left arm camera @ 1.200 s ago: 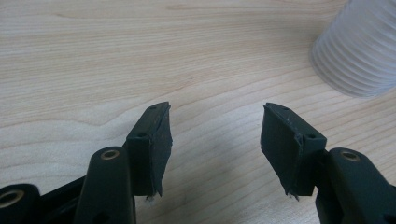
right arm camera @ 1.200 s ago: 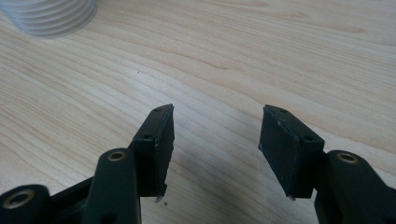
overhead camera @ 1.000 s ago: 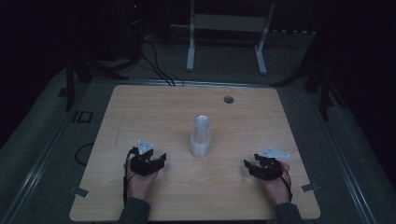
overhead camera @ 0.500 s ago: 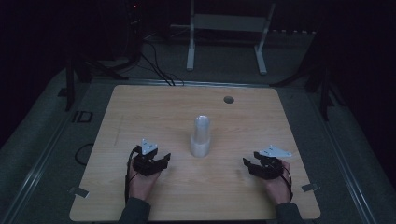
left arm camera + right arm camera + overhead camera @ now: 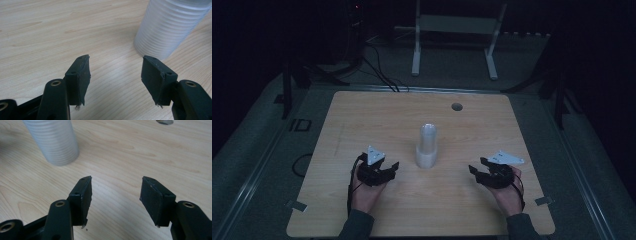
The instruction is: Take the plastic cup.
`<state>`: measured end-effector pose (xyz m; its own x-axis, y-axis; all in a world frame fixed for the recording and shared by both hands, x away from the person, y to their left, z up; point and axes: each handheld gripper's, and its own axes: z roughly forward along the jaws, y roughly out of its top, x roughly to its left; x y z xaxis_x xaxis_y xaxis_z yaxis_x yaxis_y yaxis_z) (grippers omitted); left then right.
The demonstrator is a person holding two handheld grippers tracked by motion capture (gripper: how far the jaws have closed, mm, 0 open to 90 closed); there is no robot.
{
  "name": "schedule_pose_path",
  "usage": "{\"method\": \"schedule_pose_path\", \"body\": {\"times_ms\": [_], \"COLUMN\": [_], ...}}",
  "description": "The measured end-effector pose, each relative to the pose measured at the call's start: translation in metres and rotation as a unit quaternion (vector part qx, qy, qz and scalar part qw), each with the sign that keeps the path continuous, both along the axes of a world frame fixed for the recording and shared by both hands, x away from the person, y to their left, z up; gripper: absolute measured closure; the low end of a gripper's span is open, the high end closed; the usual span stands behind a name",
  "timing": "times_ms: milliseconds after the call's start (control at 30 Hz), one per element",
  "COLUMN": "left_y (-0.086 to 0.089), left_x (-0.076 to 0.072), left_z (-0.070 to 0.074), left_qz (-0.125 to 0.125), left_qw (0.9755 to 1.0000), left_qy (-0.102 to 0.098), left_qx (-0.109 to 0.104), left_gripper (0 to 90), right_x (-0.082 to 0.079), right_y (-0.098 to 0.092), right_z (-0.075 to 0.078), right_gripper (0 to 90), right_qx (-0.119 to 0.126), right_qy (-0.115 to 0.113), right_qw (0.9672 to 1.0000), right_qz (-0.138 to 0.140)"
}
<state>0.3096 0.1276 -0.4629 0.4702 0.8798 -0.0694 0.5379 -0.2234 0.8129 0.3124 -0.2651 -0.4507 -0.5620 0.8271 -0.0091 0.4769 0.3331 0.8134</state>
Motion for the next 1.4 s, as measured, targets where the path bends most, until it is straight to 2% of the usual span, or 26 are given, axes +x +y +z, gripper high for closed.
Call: {"method": "schedule_pose_path", "body": {"times_ms": [300, 733, 1133, 1400], "left_y": [-0.003, -0.014, -0.019, -0.025], "left_x": [0.004, 0.007, 0.01, 0.012], "left_z": [0.005, 0.015, 0.019, 0.024], "left_qz": [-0.011, -0.029, -0.038, -0.047], "left_qw": [0.9999, 0.9994, 0.999, 0.9984], "left_qy": [0.001, -0.018, -0.019, -0.028], "left_qx": [-0.004, -0.008, -0.014, -0.012], "left_gripper": [40.0, 37.5, 37.4, 35.5], "right_x": [0.004, 0.007, 0.01, 0.012], "right_y": [0.008, 0.016, 0.023, 0.03], "right_z": [0.011, 0.024, 0.036, 0.041], "right_gripper": [41.9, 41.6, 40.8, 39.1], "right_qx": [-0.003, 0.002, -0.002, -0.003], "right_qy": [-0.008, -0.014, -0.025, -0.031], "right_qw": [0.9999, 0.9996, 0.9991, 0.9986], "right_qz": [0.009, 0.026, 0.035, 0.043]}}
